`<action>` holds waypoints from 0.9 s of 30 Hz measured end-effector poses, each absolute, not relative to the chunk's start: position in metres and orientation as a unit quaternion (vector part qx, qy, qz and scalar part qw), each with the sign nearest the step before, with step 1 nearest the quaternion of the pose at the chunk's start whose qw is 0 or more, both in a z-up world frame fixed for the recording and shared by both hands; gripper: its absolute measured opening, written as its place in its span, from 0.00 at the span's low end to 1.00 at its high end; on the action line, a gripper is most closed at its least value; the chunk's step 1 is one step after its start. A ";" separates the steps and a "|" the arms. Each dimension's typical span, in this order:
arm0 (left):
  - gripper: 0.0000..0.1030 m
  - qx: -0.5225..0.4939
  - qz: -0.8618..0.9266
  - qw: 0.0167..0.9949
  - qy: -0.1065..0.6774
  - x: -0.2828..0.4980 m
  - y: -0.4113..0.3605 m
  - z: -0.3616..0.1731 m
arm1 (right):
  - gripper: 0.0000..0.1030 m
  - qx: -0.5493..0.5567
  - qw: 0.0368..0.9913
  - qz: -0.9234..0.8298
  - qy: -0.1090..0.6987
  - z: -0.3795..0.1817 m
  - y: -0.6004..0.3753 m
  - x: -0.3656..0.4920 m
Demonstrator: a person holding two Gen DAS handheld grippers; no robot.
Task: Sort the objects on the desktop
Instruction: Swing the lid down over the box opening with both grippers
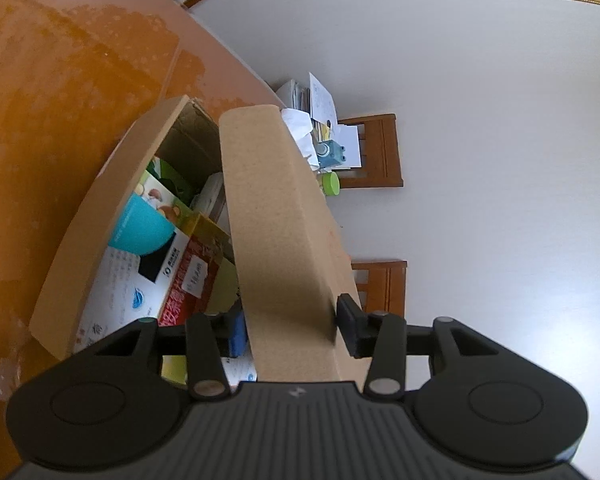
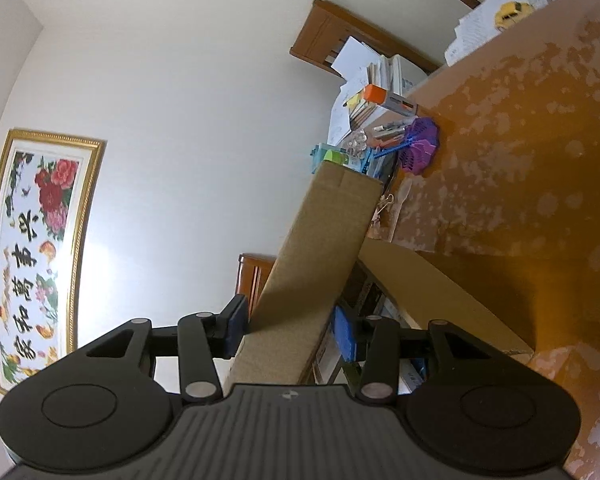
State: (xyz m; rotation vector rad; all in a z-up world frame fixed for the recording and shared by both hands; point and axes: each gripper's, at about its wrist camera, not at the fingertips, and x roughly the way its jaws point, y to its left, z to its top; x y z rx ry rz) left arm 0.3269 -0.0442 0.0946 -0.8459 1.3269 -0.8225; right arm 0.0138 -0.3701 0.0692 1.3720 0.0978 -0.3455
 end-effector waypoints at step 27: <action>0.44 -0.297 -0.444 0.590 0.605 0.373 -0.027 0.060 | 0.52 0.607 0.759 -0.235 0.021 0.041 -0.285 0.012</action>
